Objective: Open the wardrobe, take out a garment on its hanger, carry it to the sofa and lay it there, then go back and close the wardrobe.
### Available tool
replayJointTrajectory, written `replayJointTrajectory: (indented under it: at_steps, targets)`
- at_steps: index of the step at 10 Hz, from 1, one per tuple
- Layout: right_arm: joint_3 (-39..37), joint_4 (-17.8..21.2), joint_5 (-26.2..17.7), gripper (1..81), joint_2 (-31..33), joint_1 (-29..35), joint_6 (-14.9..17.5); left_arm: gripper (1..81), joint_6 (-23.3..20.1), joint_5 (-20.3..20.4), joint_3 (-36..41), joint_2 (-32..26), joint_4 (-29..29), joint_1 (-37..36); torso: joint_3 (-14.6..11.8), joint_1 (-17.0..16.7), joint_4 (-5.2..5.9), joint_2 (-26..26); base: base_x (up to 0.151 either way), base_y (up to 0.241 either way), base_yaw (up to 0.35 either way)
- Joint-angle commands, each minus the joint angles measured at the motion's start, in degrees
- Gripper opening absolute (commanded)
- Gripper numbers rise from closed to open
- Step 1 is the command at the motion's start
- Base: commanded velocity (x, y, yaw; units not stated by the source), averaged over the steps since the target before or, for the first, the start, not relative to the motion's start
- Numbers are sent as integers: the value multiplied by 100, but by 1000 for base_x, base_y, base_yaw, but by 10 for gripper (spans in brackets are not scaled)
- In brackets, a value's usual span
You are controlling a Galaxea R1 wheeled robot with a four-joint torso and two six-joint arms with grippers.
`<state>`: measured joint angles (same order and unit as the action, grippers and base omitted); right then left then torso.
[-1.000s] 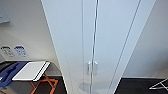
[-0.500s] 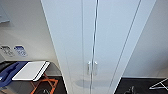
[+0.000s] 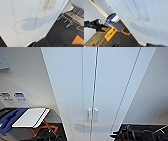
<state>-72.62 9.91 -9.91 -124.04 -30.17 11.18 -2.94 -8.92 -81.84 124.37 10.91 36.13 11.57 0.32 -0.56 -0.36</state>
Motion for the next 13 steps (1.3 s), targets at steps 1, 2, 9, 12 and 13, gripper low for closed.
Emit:
replayJointTrajectory:
  at_steps: [1,2,9,12,13]
  targets:
    - [-251,108,-283,811,8,1043,-125,811,4,-118,-78,-8,-63,-927,0,0,0,-2,0,0,0]
    - [-304,108,-283,811,-62,1139,-125,811,83,-145,-149,80,-63,-1042,0,0,0,0,0,0,0]
    - [-1103,133,-520,811,-897,1763,-308,811,399,-373,-534,870,-54,-1728,5,6,0,9,0,0,0]
    - [-1306,142,-486,811,-1037,1974,-459,811,399,-391,-1061,1458,-62,-1798,9,11,0,11,0,0,0]
    - [-1315,134,-433,811,-1055,1975,-511,811,408,-321,-1194,1573,-71,-1833,11,11,0,11,0,0,0]
